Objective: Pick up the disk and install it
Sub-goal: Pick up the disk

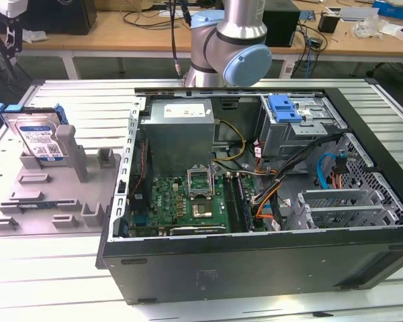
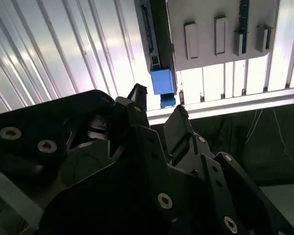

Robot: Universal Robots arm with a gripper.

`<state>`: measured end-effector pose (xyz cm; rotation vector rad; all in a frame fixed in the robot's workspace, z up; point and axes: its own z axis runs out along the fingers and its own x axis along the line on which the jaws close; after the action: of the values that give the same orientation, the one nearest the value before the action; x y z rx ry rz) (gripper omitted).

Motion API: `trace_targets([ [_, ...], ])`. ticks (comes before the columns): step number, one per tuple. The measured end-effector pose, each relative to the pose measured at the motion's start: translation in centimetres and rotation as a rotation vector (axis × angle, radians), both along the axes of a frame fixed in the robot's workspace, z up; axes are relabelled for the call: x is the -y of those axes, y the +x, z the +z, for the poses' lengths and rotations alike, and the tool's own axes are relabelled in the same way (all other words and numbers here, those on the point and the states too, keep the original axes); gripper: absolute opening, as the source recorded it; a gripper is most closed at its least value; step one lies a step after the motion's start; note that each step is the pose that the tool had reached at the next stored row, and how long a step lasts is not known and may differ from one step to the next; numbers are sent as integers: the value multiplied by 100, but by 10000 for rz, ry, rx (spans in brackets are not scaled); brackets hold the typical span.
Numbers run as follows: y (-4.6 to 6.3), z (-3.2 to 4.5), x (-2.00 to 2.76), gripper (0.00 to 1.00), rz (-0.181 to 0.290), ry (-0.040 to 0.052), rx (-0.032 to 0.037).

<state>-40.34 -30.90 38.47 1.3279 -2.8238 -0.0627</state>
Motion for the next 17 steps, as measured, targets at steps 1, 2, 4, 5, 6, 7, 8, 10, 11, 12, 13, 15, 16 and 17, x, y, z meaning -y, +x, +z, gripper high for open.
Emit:
trace_targets([
  [1, 0, 0, 0, 42, 174, 0, 0],
  [2, 0, -1, -1, 42, 500, -1, -1],
  [4, 0, -2, -1, 42, 1002, -1, 0],
  [5, 0, -2, -1, 42, 1187, -1, -1],
  [6, 0, -2, -1, 42, 1383, -1, -1],
  [7, 0, -3, -1, 42, 1569, -1, 0],
  [8, 0, -3, -1, 42, 1792, -1, 0],
  [10, 0, -4, -1, 42, 2250, -1, 0],
  [11, 0, -5, -1, 42, 2598, -1, 0],
  [12, 0, -6, -1, 42, 2964, -1, 1],
  [13, 0, -6, -1, 42, 3215, -1, 0],
  [15, 0, -7, -1, 42, 3589, -1, 0],
  [16, 0, -9, -1, 42, 3776, -1, 1],
  [17, 0, -10, -1, 42, 3956, -1, 0],
])
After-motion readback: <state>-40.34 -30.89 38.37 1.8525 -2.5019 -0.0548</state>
